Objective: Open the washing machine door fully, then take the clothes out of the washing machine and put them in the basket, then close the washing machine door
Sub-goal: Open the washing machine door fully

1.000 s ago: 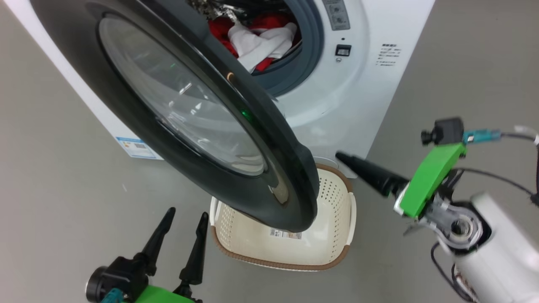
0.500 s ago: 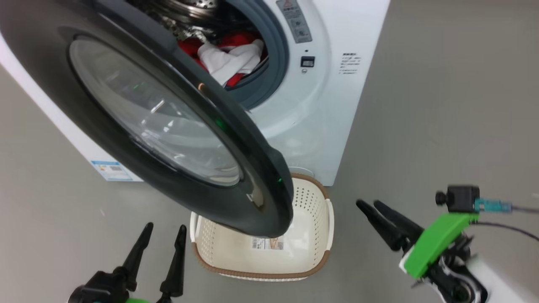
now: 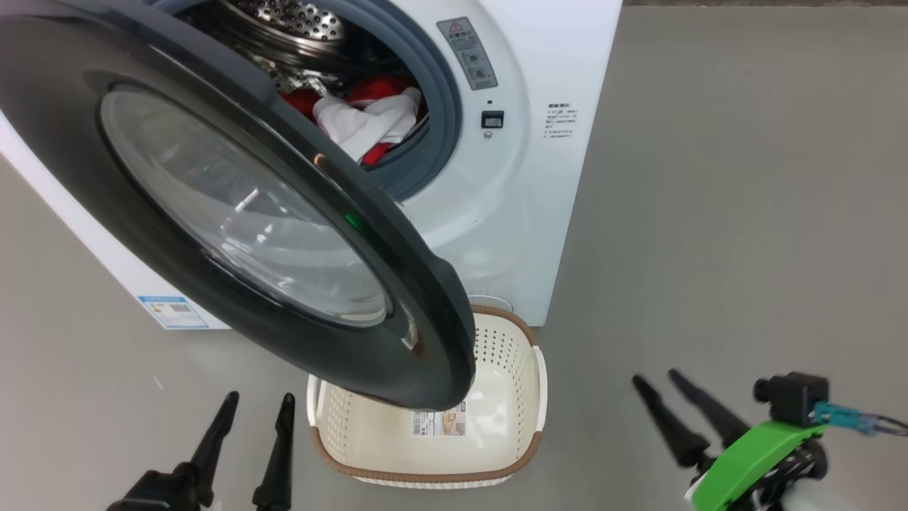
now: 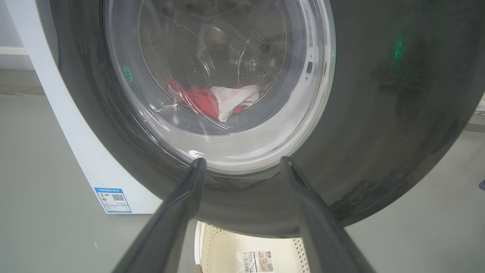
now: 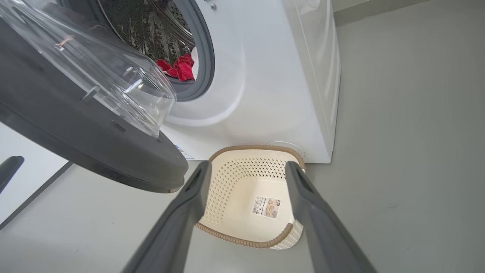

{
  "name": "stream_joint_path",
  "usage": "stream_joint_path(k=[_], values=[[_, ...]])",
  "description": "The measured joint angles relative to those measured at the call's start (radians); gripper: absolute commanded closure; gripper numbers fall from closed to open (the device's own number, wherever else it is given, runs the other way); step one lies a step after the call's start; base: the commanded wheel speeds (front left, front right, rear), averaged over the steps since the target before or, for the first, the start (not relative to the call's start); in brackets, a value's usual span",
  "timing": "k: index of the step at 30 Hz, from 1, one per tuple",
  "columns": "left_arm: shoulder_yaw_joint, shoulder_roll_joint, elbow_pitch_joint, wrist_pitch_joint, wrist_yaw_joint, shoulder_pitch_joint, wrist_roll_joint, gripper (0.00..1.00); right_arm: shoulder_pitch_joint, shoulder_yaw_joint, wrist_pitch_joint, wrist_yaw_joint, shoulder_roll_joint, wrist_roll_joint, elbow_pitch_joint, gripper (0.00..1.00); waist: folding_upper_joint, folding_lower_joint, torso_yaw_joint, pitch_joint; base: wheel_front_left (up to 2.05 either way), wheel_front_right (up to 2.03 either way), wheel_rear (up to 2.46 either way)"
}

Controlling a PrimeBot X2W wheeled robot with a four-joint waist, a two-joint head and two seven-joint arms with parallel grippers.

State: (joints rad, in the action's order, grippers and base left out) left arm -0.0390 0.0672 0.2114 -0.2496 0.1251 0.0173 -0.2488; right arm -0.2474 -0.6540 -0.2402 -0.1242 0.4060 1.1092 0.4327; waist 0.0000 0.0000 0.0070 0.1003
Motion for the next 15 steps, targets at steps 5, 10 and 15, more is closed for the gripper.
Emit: stream_joint_path(k=[5,10,15], values=[[0.014,0.0,0.001,0.0,0.0,-0.006,0.002,0.0,0.021,0.182,-0.008,0.0,-0.037,-0.166,-0.011,0.0,0.0,0.0,-0.012,-0.007,0.0,0.0,0.0],[0.02,0.0,0.002,0.0,0.0,-0.013,0.007,0.0,0.143,0.388,-0.012,0.0,-0.142,-0.389,-0.085,0.0,0.0,0.0,-0.011,-0.009,0.0,0.0,0.0],[0.028,0.0,-0.005,0.0,0.0,-0.013,0.02,0.0,0.202,0.51,-0.012,0.0,-0.204,-0.523,-0.155,0.0,0.0,0.0,-0.006,-0.013,0.0,0.0,0.0]])
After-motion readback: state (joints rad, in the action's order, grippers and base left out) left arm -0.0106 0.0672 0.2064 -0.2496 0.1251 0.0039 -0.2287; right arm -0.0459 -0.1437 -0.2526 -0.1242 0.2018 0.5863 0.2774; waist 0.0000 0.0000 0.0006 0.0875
